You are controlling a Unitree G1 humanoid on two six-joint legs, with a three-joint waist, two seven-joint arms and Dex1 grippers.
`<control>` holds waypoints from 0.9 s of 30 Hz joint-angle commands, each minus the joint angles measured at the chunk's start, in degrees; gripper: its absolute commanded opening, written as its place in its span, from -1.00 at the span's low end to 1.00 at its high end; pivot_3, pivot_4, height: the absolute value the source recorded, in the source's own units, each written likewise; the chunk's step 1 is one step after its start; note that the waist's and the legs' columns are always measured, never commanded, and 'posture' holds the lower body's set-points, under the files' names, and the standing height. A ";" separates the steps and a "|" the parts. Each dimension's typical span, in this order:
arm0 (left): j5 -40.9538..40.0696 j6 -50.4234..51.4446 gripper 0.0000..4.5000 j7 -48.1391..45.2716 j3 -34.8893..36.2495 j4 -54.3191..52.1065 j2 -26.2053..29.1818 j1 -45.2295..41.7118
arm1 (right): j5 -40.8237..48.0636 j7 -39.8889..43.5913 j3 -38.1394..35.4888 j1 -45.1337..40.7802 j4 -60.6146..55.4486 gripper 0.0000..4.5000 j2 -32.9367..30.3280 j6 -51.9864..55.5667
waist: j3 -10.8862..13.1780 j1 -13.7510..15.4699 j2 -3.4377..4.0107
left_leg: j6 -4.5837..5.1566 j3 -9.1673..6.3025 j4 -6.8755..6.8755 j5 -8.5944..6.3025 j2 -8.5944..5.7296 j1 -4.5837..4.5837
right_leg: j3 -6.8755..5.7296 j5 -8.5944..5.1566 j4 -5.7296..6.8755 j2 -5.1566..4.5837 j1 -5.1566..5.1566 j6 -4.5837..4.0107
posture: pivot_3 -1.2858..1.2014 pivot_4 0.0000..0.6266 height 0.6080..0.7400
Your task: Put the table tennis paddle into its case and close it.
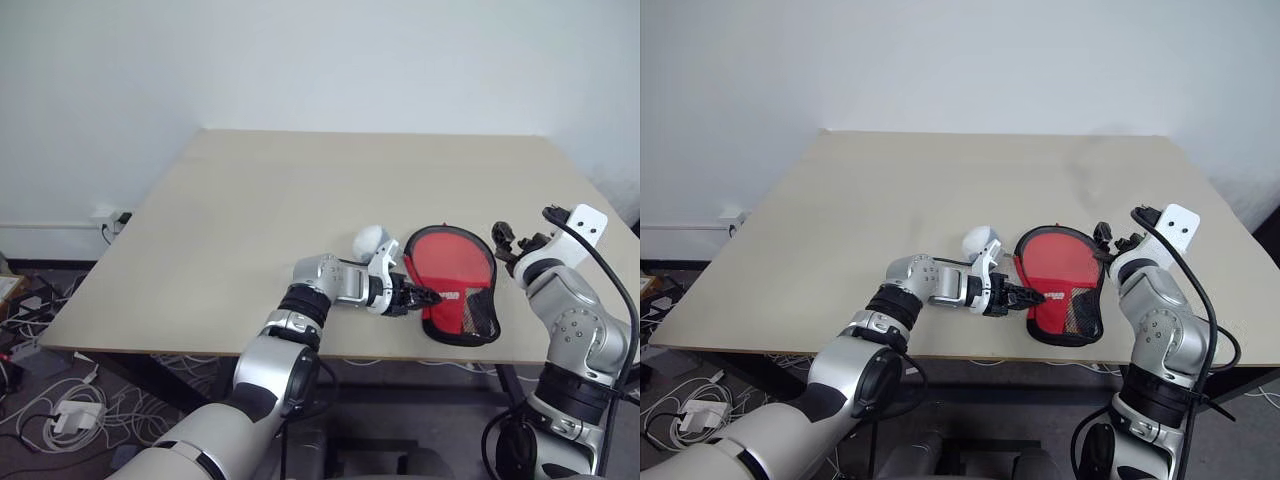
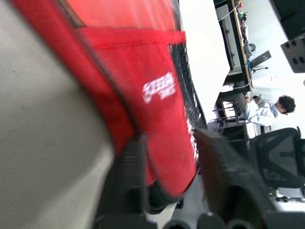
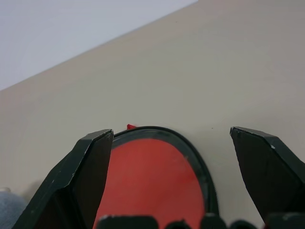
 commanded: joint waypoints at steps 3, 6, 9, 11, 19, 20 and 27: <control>-3.08 -0.30 -0.98 0.60 1.74 -0.93 -8.17 -1.30 | 1.12 -1.30 -1.45 -1.54 -0.53 0.90 0.13 -2.18 | 0.00 0.00 0.00 | 0.01 0.00 0.00 0.01 0.00 0.00 | 0.00 0.00 0.00 0.00 0.00 0.00 | 0.03 -1.00 0.61; -4.25 0.73 -0.98 0.11 1.74 -1.69 -7.94 -1.38 | 0.81 -1.53 -1.26 -1.27 -0.72 0.90 0.19 -2.67 | 0.00 -0.01 0.00 | 0.01 0.01 0.00 0.01 0.00 0.00 | 0.00 0.00 0.00 0.00 0.00 0.00 | 0.03 -1.00 0.61; -4.71 1.89 -0.98 1.58 1.85 -1.53 -7.56 -1.80 | 1.13 -1.58 -0.79 -1.13 -1.39 0.90 0.60 -3.20 | 0.00 -0.01 0.00 | 0.02 0.01 0.00 0.01 0.00 0.00 | 0.00 0.00 0.00 0.01 0.00 0.00 | 0.03 -1.00 0.61; -5.37 3.16 -0.98 1.71 1.90 -1.52 -7.14 -1.77 | 1.01 -1.59 -0.04 -0.96 -1.68 0.90 0.73 -3.29 | 0.00 -0.02 0.00 | 0.06 0.01 0.00 0.04 0.00 0.00 | 0.01 0.00 0.00 0.00 0.00 0.00 | 0.03 -1.00 0.61; -3.59 2.53 -0.98 3.81 1.67 -0.12 -5.37 -0.73 | 0.44 -1.84 1.49 0.74 -2.43 0.90 0.34 -3.55 | 0.00 0.01 0.00 | 0.06 0.00 0.00 0.03 0.00 0.00 | 0.00 0.00 0.00 0.00 0.00 0.00 | 0.03 -1.00 0.61; -3.36 2.16 -0.98 4.22 1.63 -0.24 -5.10 -0.95 | 0.34 -1.93 1.57 0.76 -2.45 0.90 0.24 -3.57 | 0.00 0.00 0.00 | 0.06 0.00 0.00 0.03 0.00 0.00 | 0.01 0.00 0.00 0.00 0.00 0.00 | 0.03 -1.00 0.61; 0.97 -6.39 -0.98 2.90 -4.35 -8.62 -2.48 1.99 | -1.85 -2.42 4.42 1.45 -2.23 0.90 0.23 -4.59 | 0.00 -0.01 0.01 | -0.04 0.04 -0.03 -0.01 -0.02 0.00 | 0.02 0.00 -0.01 0.01 -0.01 -0.01 | 0.03 -1.00 0.61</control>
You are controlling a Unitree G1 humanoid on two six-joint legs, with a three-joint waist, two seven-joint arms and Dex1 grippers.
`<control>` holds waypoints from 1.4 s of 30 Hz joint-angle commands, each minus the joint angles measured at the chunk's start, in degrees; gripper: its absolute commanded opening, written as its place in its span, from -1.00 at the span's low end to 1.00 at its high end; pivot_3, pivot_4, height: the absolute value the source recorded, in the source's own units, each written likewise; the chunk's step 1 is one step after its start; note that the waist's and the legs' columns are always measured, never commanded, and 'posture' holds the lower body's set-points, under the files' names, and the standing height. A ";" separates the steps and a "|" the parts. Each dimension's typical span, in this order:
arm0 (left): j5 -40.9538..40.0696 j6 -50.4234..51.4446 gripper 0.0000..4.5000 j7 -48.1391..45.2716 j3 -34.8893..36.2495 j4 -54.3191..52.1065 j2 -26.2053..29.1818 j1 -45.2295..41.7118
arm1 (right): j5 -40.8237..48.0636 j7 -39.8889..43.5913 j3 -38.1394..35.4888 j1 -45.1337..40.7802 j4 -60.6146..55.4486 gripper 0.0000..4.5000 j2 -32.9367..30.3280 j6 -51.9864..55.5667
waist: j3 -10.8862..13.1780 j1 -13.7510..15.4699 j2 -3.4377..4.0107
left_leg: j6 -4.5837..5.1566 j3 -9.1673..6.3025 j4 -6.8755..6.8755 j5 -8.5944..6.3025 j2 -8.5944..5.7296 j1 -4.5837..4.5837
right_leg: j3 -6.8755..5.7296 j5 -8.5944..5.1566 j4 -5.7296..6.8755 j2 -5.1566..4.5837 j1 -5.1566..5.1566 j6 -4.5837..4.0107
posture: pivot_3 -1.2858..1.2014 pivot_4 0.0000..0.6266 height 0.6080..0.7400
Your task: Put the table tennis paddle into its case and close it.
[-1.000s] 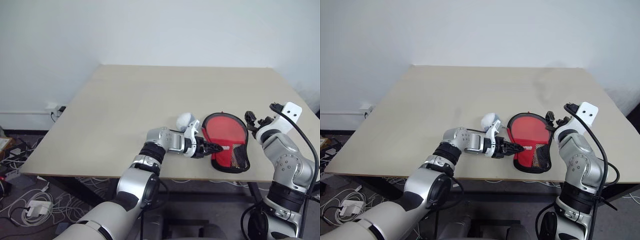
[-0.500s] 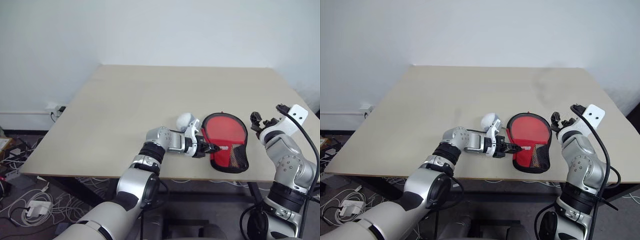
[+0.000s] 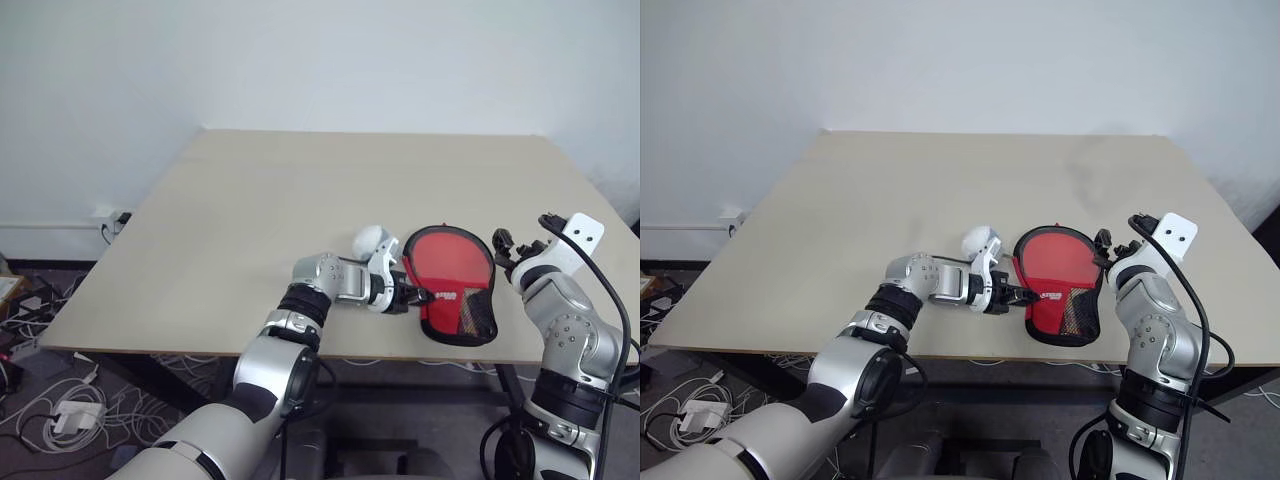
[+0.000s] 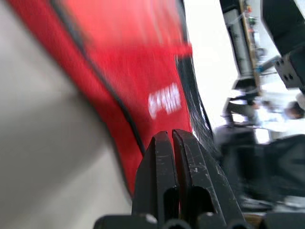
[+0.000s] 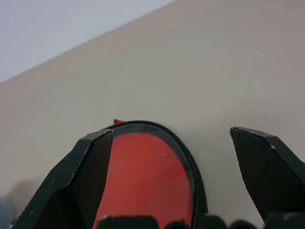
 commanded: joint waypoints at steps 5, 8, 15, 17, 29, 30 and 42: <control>0.70 -1.02 -0.25 -0.30 -0.77 -7.30 -0.76 3.30 | -1.50 -0.60 2.95 0.30 -2.49 0.90 0.00 -2.52 | 0.00 0.02 0.00 | -0.01 0.00 0.00 0.00 0.01 0.00 | 0.00 0.00 0.00 0.00 -0.01 0.00 | 0.03 -1.00 0.61; 0.22 1.46 0.23 0.38 0.28 -6.42 -0.44 3.71 | -1.52 -0.71 3.03 0.20 -2.25 0.90 0.25 -2.66 | 0.00 0.02 0.00 | 0.00 -0.01 0.03 0.00 0.00 0.00 | -0.01 0.00 0.00 0.00 0.00 0.00 | 0.03 -1.00 0.61; -1.85 6.48 0.99 5.16 6.85 2.37 -2.86 0.16 | -2.26 -0.51 4.13 0.15 -2.15 0.90 -0.30 -2.63 | -0.01 -0.01 -0.04 | 0.15 -0.03 0.03 0.08 0.02 0.04 | -0.01 0.00 0.00 0.03 0.03 0.01 | 0.03 -1.00 0.61; -3.69 6.92 0.99 4.62 9.46 5.70 -3.69 -1.68 | -2.27 -0.61 4.15 0.24 -2.36 0.90 -0.35 -2.51 | -0.01 0.01 -0.04 | 0.17 -0.03 0.03 0.08 0.01 0.05 | -0.01 0.00 0.00 0.03 0.03 0.01 | 0.03 -1.00 0.61; -4.55 10.49 0.99 -2.80 7.27 9.85 -9.75 -4.57 | -2.19 -1.46 3.03 1.11 -3.64 0.90 -0.83 -2.11 | 0.01 0.00 -0.06 | 0.09 -0.03 0.02 0.05 -0.02 0.03 | -0.03 0.00 -0.01 0.00 0.03 0.01 | 0.03 -1.00 0.61; -4.31 10.21 0.99 -2.61 7.06 10.27 -9.99 -4.47 | -2.19 -1.46 3.02 1.14 -3.67 0.90 -0.81 -2.12 | 0.01 0.01 -0.06 | 0.03 -0.03 0.01 0.02 -0.02 0.03 | -0.03 -0.01 -0.01 0.01 0.03 0.01 | 0.03 -1.00 0.61; -3.12 4.95 0.12 -0.21 6.49 13.61 -10.93 -4.64 | -1.72 -2.57 2.42 1.01 -3.36 0.90 0.05 -2.97 | 0.01 0.10 -0.06 | 0.00 -0.06 0.04 -0.01 -0.01 0.03 | -0.04 0.00 -0.01 -0.04 0.06 0.01 | 0.03 -1.00 0.61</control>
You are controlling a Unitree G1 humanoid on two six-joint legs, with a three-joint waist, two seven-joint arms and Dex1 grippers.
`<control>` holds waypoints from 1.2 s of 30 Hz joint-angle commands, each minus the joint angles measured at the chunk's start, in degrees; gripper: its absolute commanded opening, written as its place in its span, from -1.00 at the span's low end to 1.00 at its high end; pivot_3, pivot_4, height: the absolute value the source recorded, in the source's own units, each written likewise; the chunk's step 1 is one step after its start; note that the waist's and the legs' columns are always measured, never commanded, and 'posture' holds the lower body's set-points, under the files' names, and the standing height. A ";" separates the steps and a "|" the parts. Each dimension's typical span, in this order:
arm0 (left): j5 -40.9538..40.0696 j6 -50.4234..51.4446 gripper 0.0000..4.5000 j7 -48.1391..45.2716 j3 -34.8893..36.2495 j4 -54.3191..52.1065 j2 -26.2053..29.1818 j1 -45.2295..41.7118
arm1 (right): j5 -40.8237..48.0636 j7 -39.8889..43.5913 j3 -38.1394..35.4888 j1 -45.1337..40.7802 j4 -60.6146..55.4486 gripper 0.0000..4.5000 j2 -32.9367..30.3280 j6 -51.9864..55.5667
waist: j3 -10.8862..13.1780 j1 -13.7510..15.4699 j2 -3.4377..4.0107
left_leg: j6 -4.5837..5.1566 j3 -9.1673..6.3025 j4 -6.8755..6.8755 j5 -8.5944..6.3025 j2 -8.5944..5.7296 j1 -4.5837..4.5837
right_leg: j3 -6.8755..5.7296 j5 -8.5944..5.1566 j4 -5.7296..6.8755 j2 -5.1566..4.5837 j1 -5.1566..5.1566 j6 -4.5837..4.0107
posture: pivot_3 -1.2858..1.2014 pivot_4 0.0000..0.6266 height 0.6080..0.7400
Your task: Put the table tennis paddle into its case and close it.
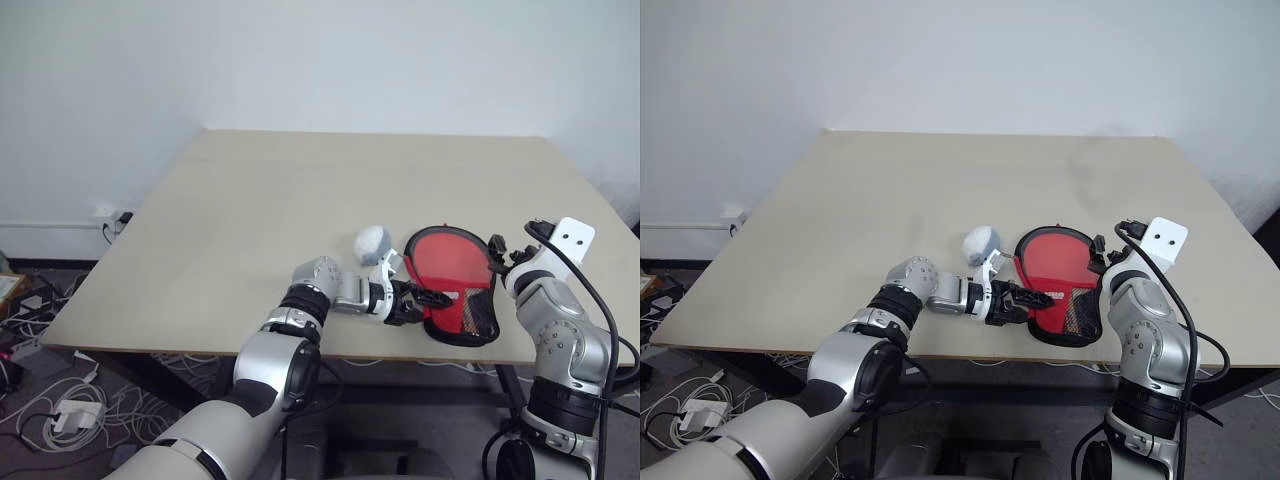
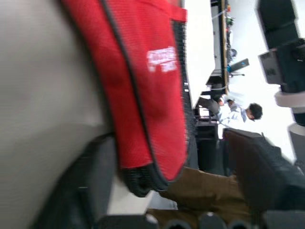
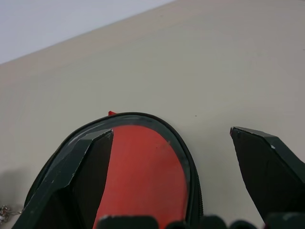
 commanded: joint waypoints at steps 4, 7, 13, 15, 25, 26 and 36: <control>-0.02 -1.88 -0.54 0.54 -0.33 0.61 -10.69 -2.76 | 0.43 -0.93 -1.13 -2.13 -1.19 0.90 0.21 -1.88 | 0.01 -0.06 0.00 | 0.00 0.01 -0.01 0.00 -0.01 -0.01 | 0.00 0.00 0.00 0.00 -0.02 0.00 | 0.03 -1.00 0.61; -0.46 -1.75 -0.97 0.48 -0.07 0.66 -10.67 -2.67 | 0.57 -1.13 -1.38 -2.15 -1.13 0.90 0.47 -2.03 | -0.01 -0.06 0.01 | 0.00 0.00 -0.01 0.00 0.00 0.02 | 0.00 0.00 0.00 0.01 0.01 0.00 | 0.03 -1.00 0.61; -1.53 -1.91 -0.99 -1.79 -0.04 -0.85 -10.42 -2.53 | 0.34 -1.44 -1.11 -1.49 -1.26 0.90 1.07 -2.51 | 0.00 -0.05 0.01 | 0.00 0.01 -0.02 0.00 0.00 0.01 | 0.00 0.00 0.01 0.00 0.00 0.00 | 0.03 -1.00 0.61; -0.81 -1.30 -0.99 -1.14 -0.58 -0.83 -9.90 -2.86 | 0.24 -1.46 -0.66 -1.37 -1.61 0.90 1.40 -2.48 | 0.00 -0.09 0.00 | 0.00 0.01 -0.01 0.00 0.00 0.01 | 0.00 0.00 0.01 0.00 0.00 0.00 | 0.03 -1.00 0.61; -3.03 24.00 -0.99 -0.01 -5.83 -17.82 -1.47 1.52 | -0.25 -0.98 1.25 -0.72 -3.27 0.90 0.79 -2.07 | 0.01 -0.15 0.01 | 0.01 0.02 -0.03 0.01 0.00 -0.02 | 0.02 0.00 0.01 0.03 -0.04 0.00 | 0.03 -1.00 0.61; -4.36 25.26 -0.99 -0.41 -7.66 -19.37 -0.47 2.29 | -0.31 -0.94 1.37 -0.62 -3.22 0.90 0.68 -2.03 | 0.01 -0.14 0.01 | 0.01 0.02 -0.04 0.01 0.00 -0.02 | 0.02 0.00 0.01 0.03 -0.03 0.00 | 0.03 -1.00 0.61; -20.67 25.91 -0.99 2.36 -26.79 -32.02 8.11 8.74 | -0.98 -0.53 2.43 -1.00 -1.85 0.90 -0.12 -2.23 | 0.01 -0.09 0.03 | -0.12 0.00 -0.09 0.02 0.24 -0.01 | 0.04 0.00 0.01 -0.01 -0.04 -0.01 | 0.03 -1.00 0.61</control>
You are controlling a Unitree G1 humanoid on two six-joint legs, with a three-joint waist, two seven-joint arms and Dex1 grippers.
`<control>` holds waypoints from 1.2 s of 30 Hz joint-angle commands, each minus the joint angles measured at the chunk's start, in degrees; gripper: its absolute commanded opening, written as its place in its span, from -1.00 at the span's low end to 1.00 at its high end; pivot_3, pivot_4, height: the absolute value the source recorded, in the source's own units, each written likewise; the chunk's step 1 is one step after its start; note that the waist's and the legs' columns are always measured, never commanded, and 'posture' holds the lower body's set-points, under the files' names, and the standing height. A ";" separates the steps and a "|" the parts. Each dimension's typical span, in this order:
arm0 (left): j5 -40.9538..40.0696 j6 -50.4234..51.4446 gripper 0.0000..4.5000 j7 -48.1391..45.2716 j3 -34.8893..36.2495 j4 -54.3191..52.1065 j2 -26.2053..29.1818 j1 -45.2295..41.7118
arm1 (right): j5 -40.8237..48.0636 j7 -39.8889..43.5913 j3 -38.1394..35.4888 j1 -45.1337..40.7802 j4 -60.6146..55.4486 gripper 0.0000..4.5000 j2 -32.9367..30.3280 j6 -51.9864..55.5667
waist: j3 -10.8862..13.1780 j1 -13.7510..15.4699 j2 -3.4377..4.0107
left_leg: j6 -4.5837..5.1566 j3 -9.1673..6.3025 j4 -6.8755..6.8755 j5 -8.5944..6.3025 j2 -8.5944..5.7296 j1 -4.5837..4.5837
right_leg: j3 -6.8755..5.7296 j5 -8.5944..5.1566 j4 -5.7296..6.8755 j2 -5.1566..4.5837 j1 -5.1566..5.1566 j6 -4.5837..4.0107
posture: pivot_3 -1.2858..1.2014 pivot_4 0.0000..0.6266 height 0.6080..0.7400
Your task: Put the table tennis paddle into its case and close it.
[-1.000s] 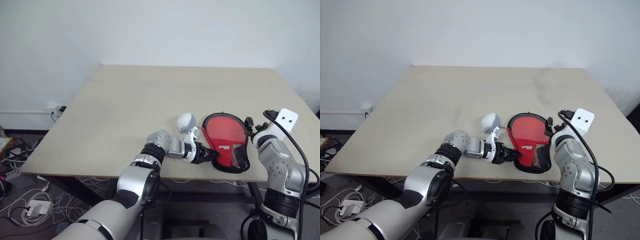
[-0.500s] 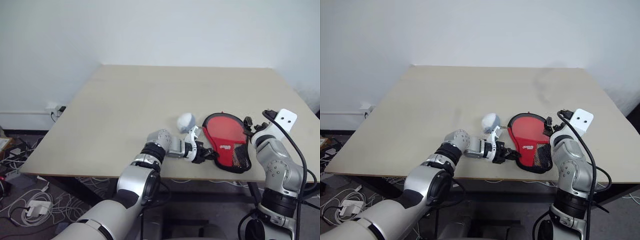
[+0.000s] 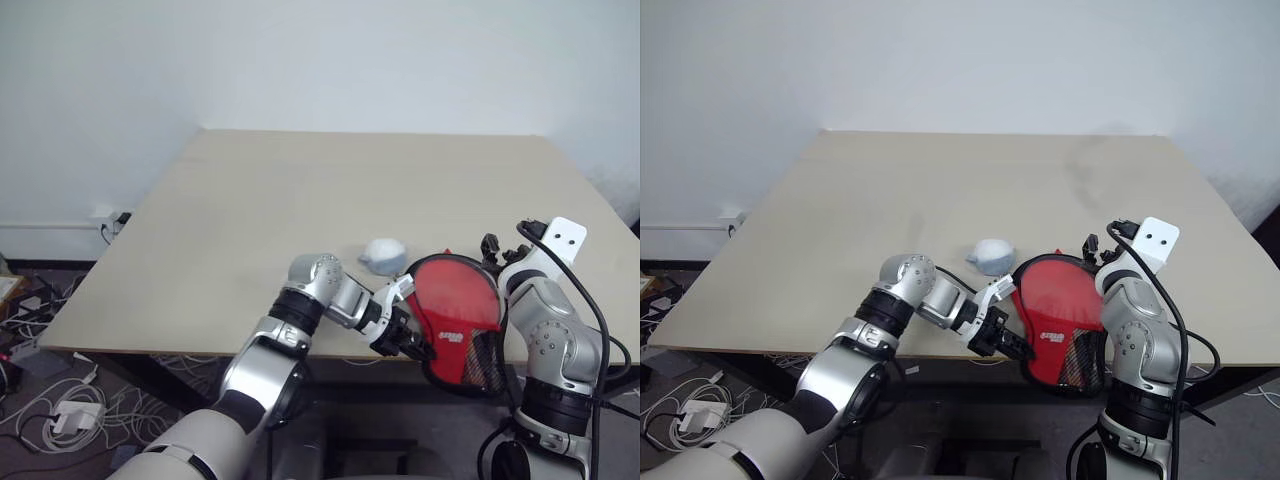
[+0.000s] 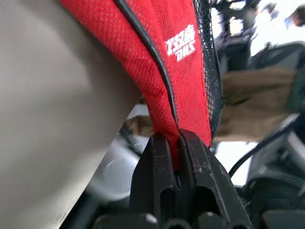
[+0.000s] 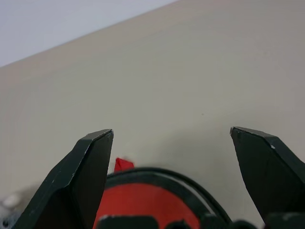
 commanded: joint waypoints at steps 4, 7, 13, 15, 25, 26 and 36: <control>-13.28 0.78 -0.99 5.95 -3.60 -5.15 0.37 2.09 | -0.89 0.66 0.79 -1.29 -0.87 0.90 -1.18 -1.32 | 0.00 -0.02 0.00 | 0.00 -0.01 -0.01 0.00 0.01 0.00 | 0.00 0.00 0.00 0.00 -0.01 0.00 | 0.03 -1.00 0.61; -17.50 0.78 -0.99 9.84 -2.74 -5.56 0.10 2.92 | -1.02 0.72 1.08 -1.27 -0.82 0.90 -1.18 -1.19 | 0.00 -0.02 0.00 | 0.01 -0.01 0.01 0.00 0.00 0.00 | 0.00 0.00 0.00 0.00 0.00 0.00 | 0.03 -1.00 0.61; -22.21 0.78 -0.89 16.94 0.11 -5.67 -1.04 4.44 | -1.22 0.96 1.35 -1.00 -0.59 0.90 -1.29 -1.23 | 0.00 -0.01 0.00 | 0.02 -0.01 0.02 0.01 -0.09 0.00 | 0.00 0.00 -0.01 0.01 0.01 0.00 | 0.03 -1.00 0.61; -23.19 0.78 -0.62 18.48 0.63 -5.78 -1.08 4.79 | -1.34 1.15 1.46 -1.09 -0.57 0.90 -1.27 -1.12 | 0.00 -0.01 0.00 | 0.02 -0.01 0.02 0.01 -0.14 0.00 | 0.00 0.00 -0.01 0.01 0.01 0.00 | 0.03 -1.00 0.61; -26.06 0.78 0.05 19.23 0.72 -6.89 6.42 3.11 | -1.27 2.10 1.62 -2.54 0.76 0.90 -1.55 -1.33 | 0.00 -0.05 0.00 | 0.00 0.01 0.02 0.01 -0.23 0.01 | 0.00 0.00 0.00 0.06 0.00 -0.01 | 0.03 -1.00 0.61; -25.79 0.78 0.05 18.14 1.01 -8.86 7.89 3.05 | -0.93 2.38 1.52 -2.70 0.78 0.90 -1.50 -1.45 | 0.00 -0.07 0.00 | 0.00 0.02 0.02 0.01 -0.23 0.01 | 0.00 0.00 0.00 0.06 -0.01 -0.01 | 0.03 -1.00 0.61; -10.70 -16.86 0.05 -0.95 -0.14 -31.53 22.75 8.62 | 1.96 10.94 5.88 -2.94 -1.26 0.90 -6.22 5.42 | 0.01 -0.08 0.02 | -0.18 0.16 -0.21 0.09 -0.25 0.11 | 0.00 0.01 -0.04 0.07 -0.01 -0.02 | 0.03 -1.00 0.61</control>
